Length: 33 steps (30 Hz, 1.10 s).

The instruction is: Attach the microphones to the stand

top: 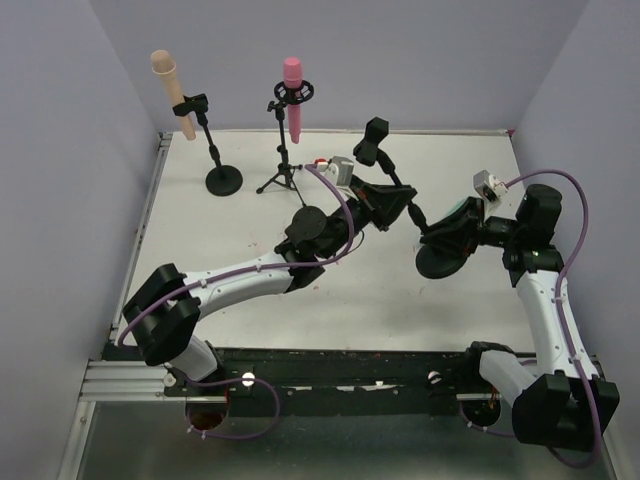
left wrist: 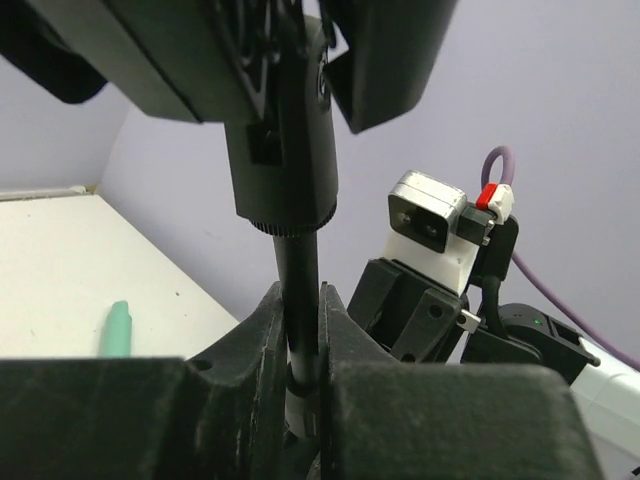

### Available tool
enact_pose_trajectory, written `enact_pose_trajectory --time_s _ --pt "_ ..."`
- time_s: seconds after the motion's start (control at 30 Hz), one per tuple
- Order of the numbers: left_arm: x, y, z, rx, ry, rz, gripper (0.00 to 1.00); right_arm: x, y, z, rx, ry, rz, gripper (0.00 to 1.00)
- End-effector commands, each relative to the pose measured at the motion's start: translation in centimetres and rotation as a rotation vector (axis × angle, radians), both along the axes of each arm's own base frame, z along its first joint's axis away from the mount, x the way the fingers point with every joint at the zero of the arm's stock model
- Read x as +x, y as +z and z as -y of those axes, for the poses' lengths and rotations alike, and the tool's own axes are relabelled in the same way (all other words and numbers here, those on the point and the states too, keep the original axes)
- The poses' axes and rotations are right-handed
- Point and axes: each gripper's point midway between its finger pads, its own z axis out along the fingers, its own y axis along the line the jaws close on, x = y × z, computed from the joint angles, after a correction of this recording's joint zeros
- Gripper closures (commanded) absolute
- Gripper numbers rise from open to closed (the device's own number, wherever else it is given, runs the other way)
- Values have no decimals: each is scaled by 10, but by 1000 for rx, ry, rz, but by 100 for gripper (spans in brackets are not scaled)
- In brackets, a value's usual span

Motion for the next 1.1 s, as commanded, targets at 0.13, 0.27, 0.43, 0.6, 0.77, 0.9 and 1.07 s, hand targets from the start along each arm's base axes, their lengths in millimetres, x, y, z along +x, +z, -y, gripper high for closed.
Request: enact_pose_trajectory --time_s 0.13,0.27,0.43,0.6,0.77,0.9,1.07 --pt "2 10 -15 -20 30 82 100 -18 10 -5 29 104 31 89" --pt "1 6 -30 -12 31 101 100 -18 8 -4 28 100 29 37" --pt "-10 1 -54 47 8 166 100 -20 3 -5 24 102 49 0" --pt "-17 -31 -79 217 -18 213 100 -11 -4 -2 10 67 42 0" --pt "-18 -67 -99 469 -40 276 100 5 -16 3 -29 -6 27 0" --pt "-15 -94 -107 653 -53 304 100 17 -27 9 -70 -61 12 0" --pt "-4 -109 -114 697 -33 324 100 21 -31 11 -85 -76 4 0"
